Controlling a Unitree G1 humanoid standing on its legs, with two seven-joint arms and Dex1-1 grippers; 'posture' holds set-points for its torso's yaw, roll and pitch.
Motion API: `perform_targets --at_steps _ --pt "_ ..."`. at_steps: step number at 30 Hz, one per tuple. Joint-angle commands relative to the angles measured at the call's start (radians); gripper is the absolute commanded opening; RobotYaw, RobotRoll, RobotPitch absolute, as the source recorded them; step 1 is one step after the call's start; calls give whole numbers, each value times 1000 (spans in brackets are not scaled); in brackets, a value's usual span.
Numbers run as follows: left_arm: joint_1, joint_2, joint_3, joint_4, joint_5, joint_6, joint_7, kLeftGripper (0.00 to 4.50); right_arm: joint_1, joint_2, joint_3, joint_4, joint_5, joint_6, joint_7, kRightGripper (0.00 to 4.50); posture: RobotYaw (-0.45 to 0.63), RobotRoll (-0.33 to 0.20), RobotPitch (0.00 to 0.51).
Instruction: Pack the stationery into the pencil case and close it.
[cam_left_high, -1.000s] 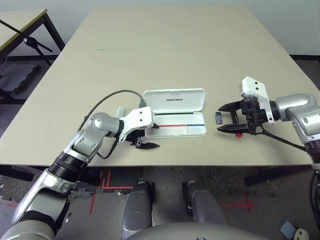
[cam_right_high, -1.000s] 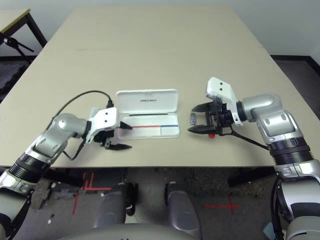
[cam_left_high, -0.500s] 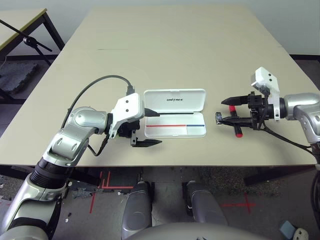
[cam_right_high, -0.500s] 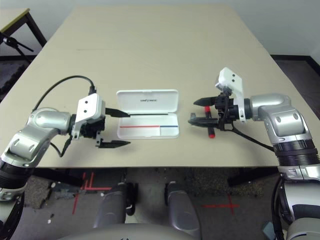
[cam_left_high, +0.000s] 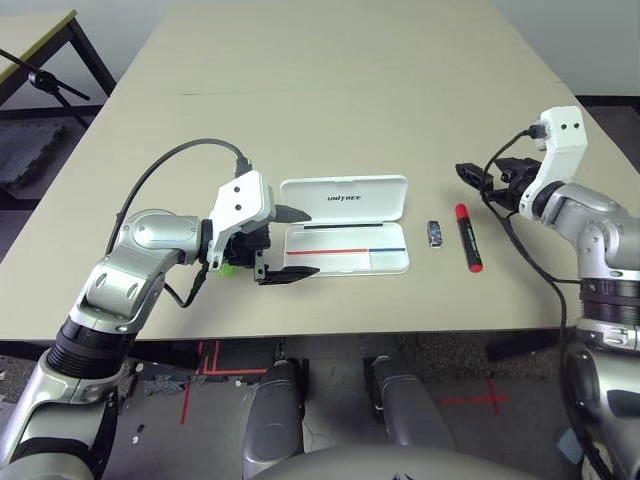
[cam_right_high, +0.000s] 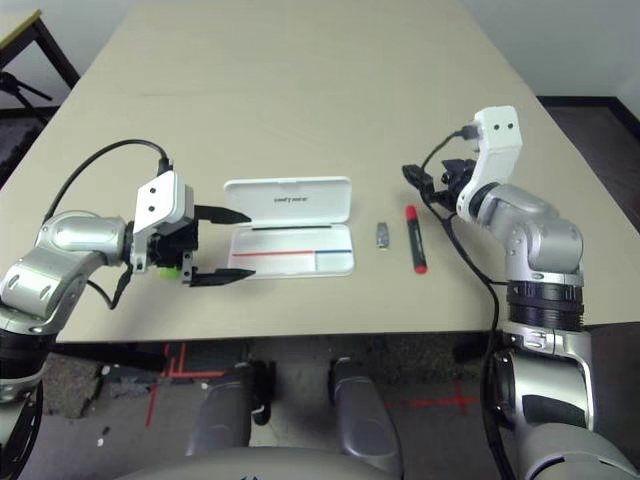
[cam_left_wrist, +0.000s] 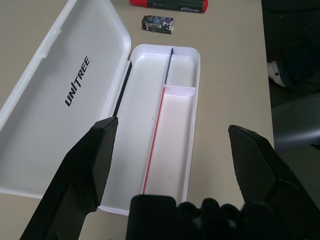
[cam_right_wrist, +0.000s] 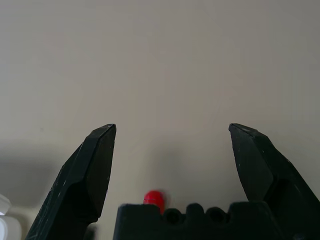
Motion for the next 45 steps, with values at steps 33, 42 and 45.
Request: perform_targets --at_steps 33,42,45 --pt "-32 -4 -39 44 43 -27 4 4500 72 -149 115 -42 18 292 55 966 -95 0 166" --pt "-32 12 -25 43 43 -26 -1 4500 29 -292 197 -52 38 103 266 472 -81 0 163" --pt "-32 26 -19 42 42 -26 -1 4500 38 -349 265 -107 51 -4 411 472 -69 0 158"
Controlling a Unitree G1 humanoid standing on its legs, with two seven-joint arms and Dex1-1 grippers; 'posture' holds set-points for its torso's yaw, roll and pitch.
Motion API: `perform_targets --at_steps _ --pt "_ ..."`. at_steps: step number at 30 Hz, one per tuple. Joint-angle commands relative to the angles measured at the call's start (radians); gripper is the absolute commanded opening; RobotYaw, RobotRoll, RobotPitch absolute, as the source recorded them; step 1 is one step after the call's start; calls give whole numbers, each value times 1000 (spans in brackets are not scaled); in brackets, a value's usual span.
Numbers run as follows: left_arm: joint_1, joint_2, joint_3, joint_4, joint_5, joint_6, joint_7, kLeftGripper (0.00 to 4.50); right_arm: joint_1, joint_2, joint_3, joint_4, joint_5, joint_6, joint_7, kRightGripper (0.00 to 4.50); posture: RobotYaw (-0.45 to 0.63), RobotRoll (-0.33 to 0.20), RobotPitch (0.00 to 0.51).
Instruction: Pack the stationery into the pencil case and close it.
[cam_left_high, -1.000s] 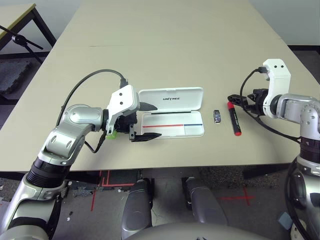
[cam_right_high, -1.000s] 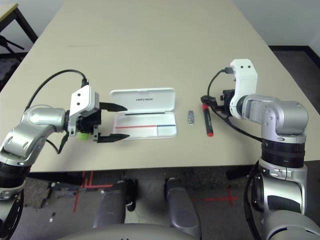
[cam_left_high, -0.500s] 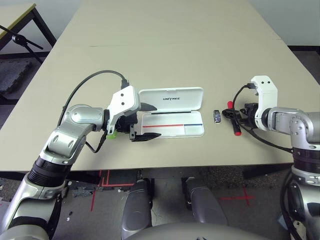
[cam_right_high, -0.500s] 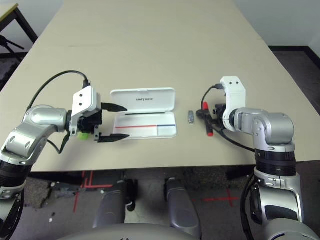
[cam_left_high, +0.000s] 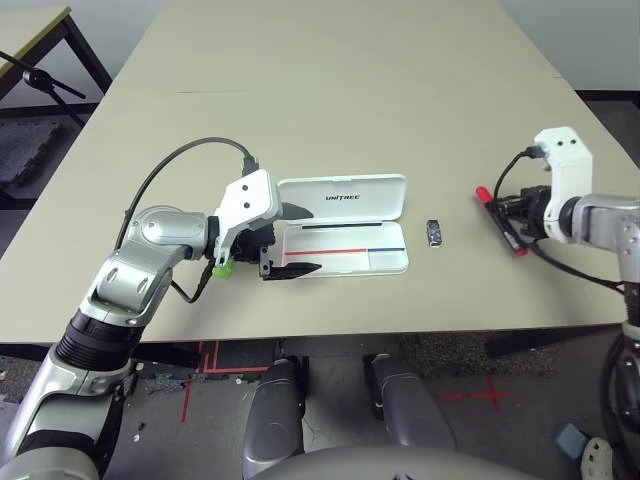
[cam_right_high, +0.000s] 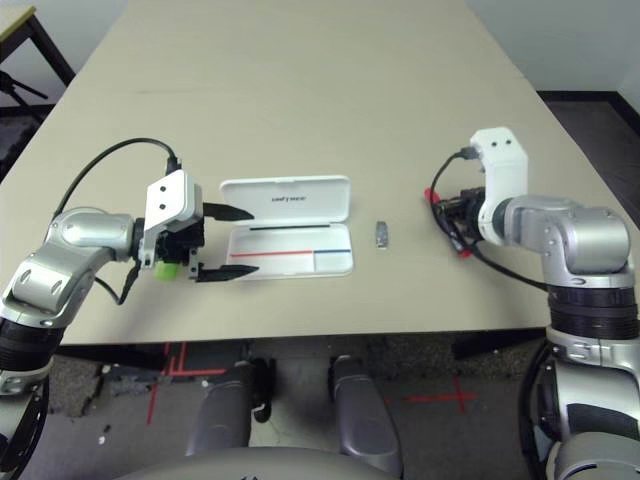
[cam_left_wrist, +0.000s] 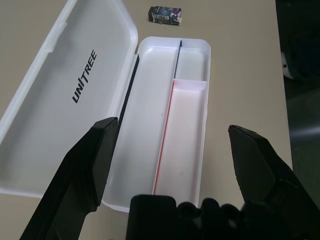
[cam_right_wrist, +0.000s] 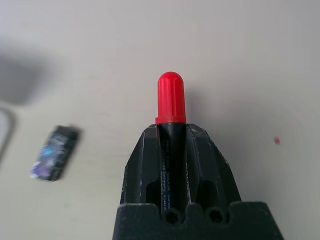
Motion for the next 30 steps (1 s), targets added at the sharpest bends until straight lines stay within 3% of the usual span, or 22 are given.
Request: perform_targets --at_steps 1,8,13,30 --pt "1 22 9 0 2 -2 -6 4500 8 -49 84 -72 21 -112 159 472 -69 0 158" --pt "24 56 26 -29 -10 8 -4 4500 -30 -124 226 -121 -11 -279 394 472 -20 0 149" --pt "50 67 43 -56 -12 23 19 4500 -52 -110 244 -196 38 -339 515 472 7 0 149" --pt "89 47 37 -111 -9 56 93 4500 -151 68 444 -261 -114 -482 511 472 35 0 151"
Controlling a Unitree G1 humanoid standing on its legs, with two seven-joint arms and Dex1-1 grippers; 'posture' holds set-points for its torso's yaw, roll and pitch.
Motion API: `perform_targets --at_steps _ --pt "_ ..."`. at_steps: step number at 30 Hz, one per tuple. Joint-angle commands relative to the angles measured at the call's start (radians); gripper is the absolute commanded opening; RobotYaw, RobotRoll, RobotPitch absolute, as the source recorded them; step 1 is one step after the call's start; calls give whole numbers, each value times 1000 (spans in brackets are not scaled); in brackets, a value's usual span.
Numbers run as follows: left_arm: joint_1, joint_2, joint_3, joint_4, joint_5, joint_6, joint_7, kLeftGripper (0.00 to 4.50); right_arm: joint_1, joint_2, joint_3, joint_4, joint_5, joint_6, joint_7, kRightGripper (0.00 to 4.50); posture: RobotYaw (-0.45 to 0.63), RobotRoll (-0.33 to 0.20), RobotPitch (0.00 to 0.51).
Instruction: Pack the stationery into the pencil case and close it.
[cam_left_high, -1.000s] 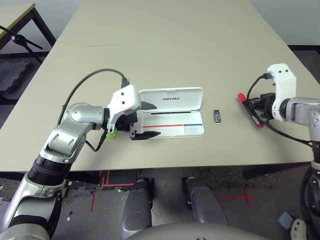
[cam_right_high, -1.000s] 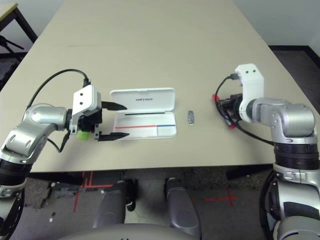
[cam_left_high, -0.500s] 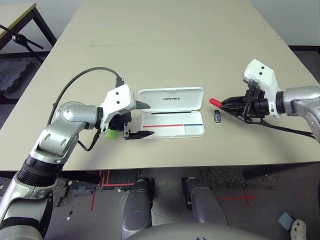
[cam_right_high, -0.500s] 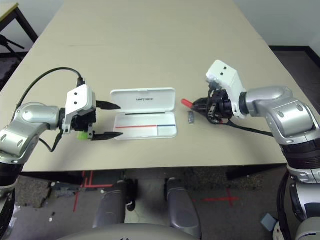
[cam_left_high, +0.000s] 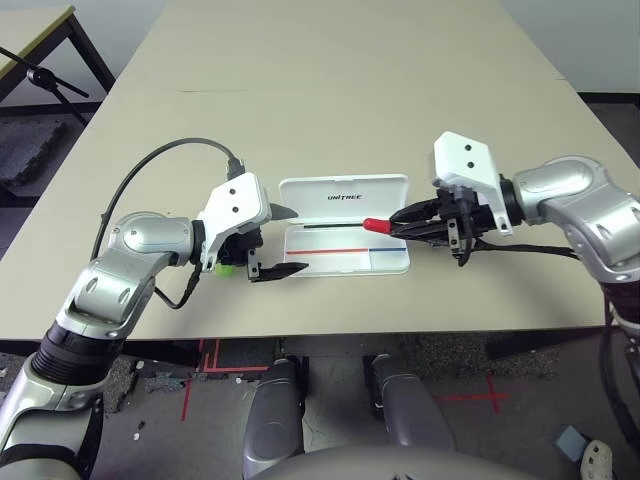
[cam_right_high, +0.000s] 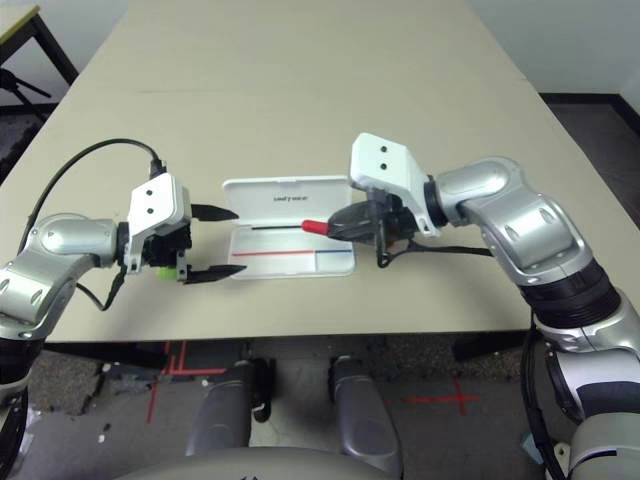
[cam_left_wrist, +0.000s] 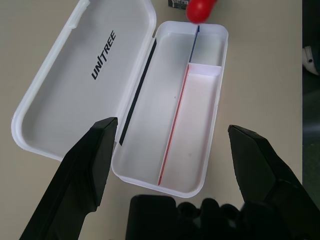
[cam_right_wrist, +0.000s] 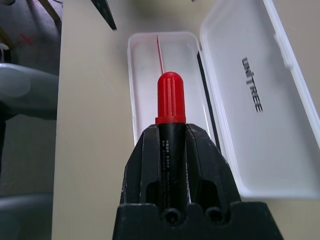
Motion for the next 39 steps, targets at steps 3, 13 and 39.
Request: perform_targets --at_steps 3,13,39 --pt "25 1 -2 -27 -3 16 18 4500 -13 70 44 -18 -41 -73 -14 472 40 0 151" --pt "38 7 5 -39 -3 21 37 4500 -39 154 98 141 -154 -210 -30 472 63 0 145" --pt "34 6 4 -50 -7 53 69 4500 -59 317 198 347 -395 -387 -69 472 76 0 136"
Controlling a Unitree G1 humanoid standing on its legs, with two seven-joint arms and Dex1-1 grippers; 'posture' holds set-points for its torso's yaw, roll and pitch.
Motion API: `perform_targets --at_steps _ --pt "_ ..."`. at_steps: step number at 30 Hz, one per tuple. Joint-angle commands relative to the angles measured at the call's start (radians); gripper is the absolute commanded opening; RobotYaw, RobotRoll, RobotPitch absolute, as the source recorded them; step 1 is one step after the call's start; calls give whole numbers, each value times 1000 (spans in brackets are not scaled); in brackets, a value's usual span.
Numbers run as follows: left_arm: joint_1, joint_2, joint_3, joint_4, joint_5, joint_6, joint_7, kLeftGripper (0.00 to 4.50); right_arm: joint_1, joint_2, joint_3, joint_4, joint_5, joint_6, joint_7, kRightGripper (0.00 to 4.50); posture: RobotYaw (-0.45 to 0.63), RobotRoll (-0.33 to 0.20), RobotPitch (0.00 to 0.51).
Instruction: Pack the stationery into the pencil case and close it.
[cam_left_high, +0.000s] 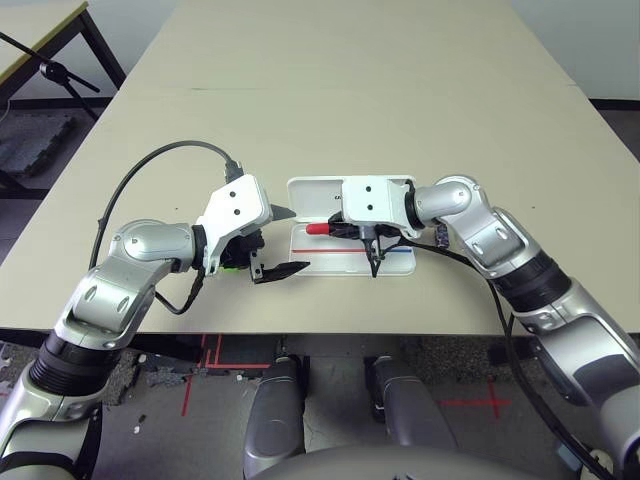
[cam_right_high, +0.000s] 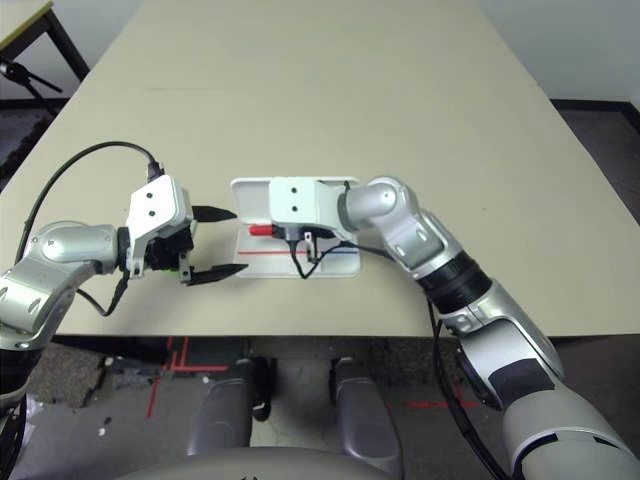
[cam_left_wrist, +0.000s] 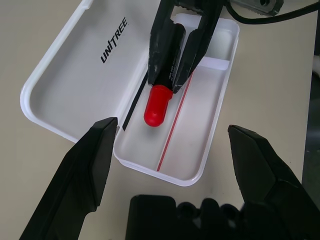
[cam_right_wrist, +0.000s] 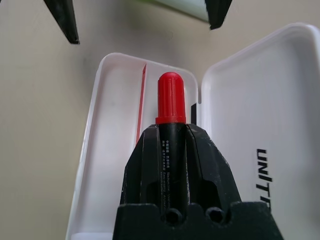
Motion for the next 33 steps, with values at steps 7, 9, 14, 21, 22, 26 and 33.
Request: perform_targets --at_steps 7,9,14,21,22,26,33 --pt "1 4 -5 -13 6 20 11 4500 18 7 18 43 -58 -40 -6 1930 72 0 138" --pt "1 5 -6 -14 6 20 12 4500 18 14 10 54 -67 -62 -22 2668 72 0 138" --pt "7 4 0 -17 5 48 29 4500 16 14 -15 52 -43 -84 -8 4479 70 0 139" --pt "43 21 34 -52 -9 108 66 4500 67 -54 -99 -46 133 90 133 4479 78 0 144" --pt "49 22 42 -59 -13 112 69 4500 76 -68 -114 -54 163 118 154 4479 80 0 145" --pt "72 29 75 -88 -25 173 95 4500 93 -120 -183 -72 284 241 218 4479 90 0 148" --pt "60 -1 165 -146 -63 492 253 4500 121 -246 -281 -141 466 417 311 4479 98 0 156"
